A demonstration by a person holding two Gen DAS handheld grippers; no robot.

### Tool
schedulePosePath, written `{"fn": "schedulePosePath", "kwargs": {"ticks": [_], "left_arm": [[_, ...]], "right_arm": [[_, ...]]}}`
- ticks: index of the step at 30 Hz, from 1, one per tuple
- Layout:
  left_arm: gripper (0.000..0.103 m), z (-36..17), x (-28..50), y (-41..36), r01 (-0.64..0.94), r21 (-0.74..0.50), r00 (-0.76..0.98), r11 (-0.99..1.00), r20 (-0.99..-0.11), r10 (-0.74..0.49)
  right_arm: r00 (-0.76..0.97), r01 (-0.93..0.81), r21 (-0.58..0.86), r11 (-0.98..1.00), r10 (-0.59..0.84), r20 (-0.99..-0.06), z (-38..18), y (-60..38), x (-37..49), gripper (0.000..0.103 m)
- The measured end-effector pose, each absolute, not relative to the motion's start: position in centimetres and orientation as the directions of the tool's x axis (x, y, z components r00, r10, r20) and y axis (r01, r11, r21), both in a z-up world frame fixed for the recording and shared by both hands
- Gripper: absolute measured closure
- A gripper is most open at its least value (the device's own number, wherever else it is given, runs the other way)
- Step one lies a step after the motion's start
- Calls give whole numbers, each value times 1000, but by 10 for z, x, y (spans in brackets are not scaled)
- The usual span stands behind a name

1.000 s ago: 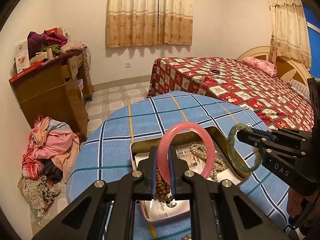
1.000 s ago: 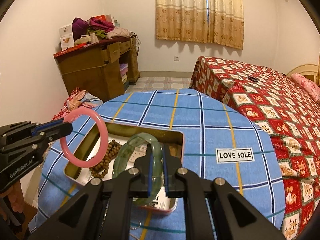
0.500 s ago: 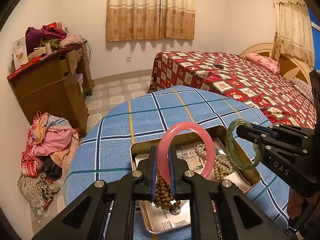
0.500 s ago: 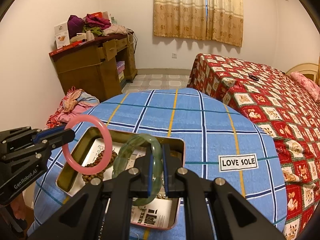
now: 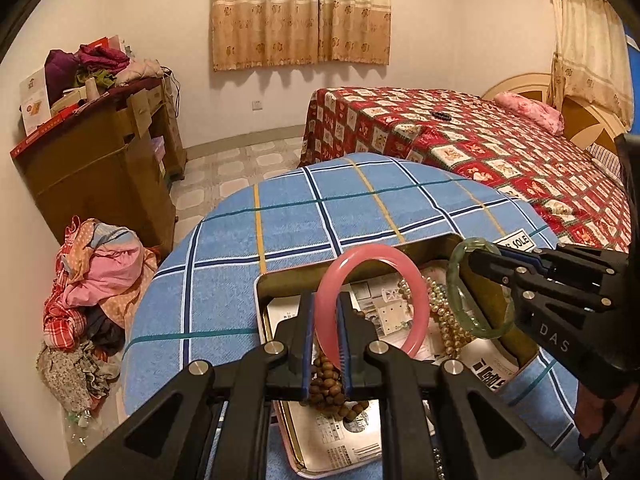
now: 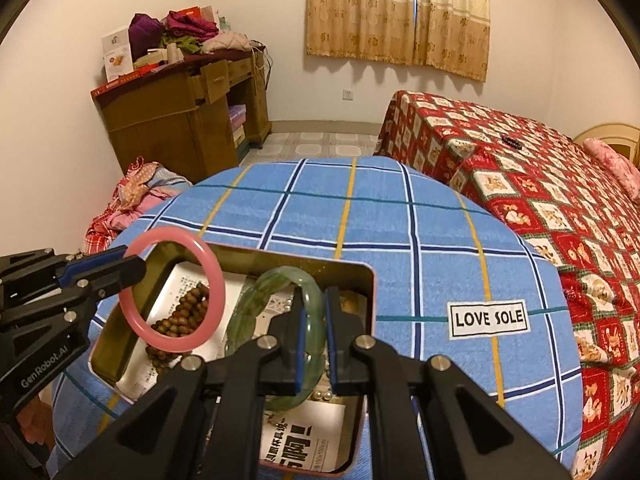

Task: Organize jewelry
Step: 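Lower both bangles into the tin box and open both grippers, then move both open grippers back to the remaining jewelry on the cloth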

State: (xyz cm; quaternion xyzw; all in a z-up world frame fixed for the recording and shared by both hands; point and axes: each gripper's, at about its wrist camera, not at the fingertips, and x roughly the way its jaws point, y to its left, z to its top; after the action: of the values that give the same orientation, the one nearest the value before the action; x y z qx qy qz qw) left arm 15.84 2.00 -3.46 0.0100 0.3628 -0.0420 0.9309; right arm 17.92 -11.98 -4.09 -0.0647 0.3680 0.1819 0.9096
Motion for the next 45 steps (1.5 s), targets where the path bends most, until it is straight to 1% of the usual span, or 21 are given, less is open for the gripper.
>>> {"fn": "schedulePosePath", "kwargs": {"ticks": [9, 10, 12, 13, 14, 15, 16, 17, 19, 24, 27, 32, 35, 38, 45], "left_arm": [[92, -43, 162, 20, 82, -18, 725, 996, -685, -72], [92, -43, 163, 19, 96, -31, 721, 995, -687, -91], [91, -42, 162, 18, 105, -17, 722, 994, -687, -88], [87, -41, 161, 16, 113, -14, 723, 994, -684, -92], [80, -39, 160, 14, 121, -8, 729, 993, -678, -94], [57, -38, 158, 13, 115, 5, 734, 993, -675, -82], [34, -36, 156, 13, 99, 18, 741, 995, -669, -61], [31, -34, 154, 14, 86, 21, 754, 996, -654, -51], [31, -32, 151, 17, 84, 14, 756, 996, -652, -55], [31, -34, 138, 21, 74, 21, 754, 997, -655, -42], [31, -35, 129, 23, 77, -3, 751, 997, -657, -60], [31, -40, 105, 24, 75, 19, 750, 997, -660, -44], [31, -44, 91, 23, 78, 12, 744, 997, -666, -51], [31, -52, 79, 17, 93, 32, 734, 995, -677, -46], [31, -70, 61, 13, 101, 17, 699, 995, -712, -59]], "right_arm": [[650, -377, 13, 926, 275, -708, -47, -118, 181, 91], [649, -378, 15, 926, 276, -709, -48, -118, 182, 91], [644, -381, 17, 924, 279, -712, -48, -117, 182, 86], [639, -384, 20, 923, 281, -716, -49, -117, 183, 85], [636, -383, 23, 923, 283, -718, -50, -117, 183, 81], [637, -381, 29, 924, 285, -716, -51, -118, 183, 77], [641, -376, 29, 926, 283, -713, -51, -119, 182, 64], [650, -368, 31, 929, 281, -706, -49, -121, 180, 52], [662, -358, 32, 933, 278, -696, -47, -123, 177, 48], [677, -343, 27, 939, 267, -685, -43, -129, 168, 48], [683, -330, 40, 943, 268, -679, -41, -135, 161, 48], [691, -333, 34, 942, 268, -671, -39, -141, 143, 48], [693, -332, 32, 943, 267, -669, -39, -146, 129, 48], [690, -332, 20, 943, 257, -677, -44, -149, 118, 48], [657, -336, 23, 942, 251, -711, -62, -158, 95, 48]]}}
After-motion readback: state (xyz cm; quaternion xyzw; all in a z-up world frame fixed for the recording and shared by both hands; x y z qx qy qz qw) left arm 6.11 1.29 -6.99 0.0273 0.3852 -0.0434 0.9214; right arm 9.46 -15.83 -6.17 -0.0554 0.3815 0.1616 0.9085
